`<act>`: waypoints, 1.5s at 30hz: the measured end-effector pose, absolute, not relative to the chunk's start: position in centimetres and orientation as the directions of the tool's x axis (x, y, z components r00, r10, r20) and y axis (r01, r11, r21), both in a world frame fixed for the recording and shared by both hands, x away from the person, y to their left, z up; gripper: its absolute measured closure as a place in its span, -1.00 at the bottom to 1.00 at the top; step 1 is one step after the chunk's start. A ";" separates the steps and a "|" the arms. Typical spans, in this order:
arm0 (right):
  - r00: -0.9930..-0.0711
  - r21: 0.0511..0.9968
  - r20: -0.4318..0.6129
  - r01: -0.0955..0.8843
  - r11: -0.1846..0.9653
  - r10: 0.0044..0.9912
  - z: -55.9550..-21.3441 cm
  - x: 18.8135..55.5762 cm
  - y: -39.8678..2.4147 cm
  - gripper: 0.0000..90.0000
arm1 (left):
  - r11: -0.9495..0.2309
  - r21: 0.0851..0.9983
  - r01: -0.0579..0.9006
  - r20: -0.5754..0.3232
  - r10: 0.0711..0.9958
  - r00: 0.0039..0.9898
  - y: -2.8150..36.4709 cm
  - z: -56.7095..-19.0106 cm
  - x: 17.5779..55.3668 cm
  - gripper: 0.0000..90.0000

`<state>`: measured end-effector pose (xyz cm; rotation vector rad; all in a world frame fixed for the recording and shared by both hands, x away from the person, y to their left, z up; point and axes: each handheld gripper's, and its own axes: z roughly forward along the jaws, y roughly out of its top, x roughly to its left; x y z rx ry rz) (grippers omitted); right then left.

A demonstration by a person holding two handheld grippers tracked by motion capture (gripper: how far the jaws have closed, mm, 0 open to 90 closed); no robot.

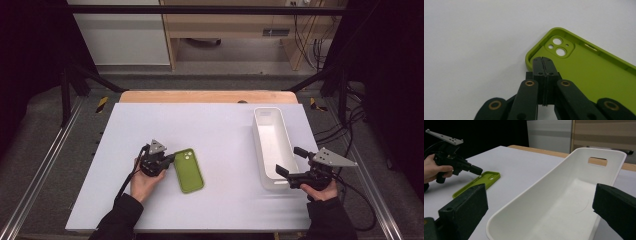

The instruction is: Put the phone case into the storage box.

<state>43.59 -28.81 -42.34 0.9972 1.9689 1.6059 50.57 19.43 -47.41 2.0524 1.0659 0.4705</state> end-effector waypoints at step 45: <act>-0.663 0.960 0.124 0.268 0.079 0.738 -42.3 43.6 -28.8 -0.99 | -0.411 0.773 0.482 0.007 0.766 0.643 14.6 -47.7 51.0 1.00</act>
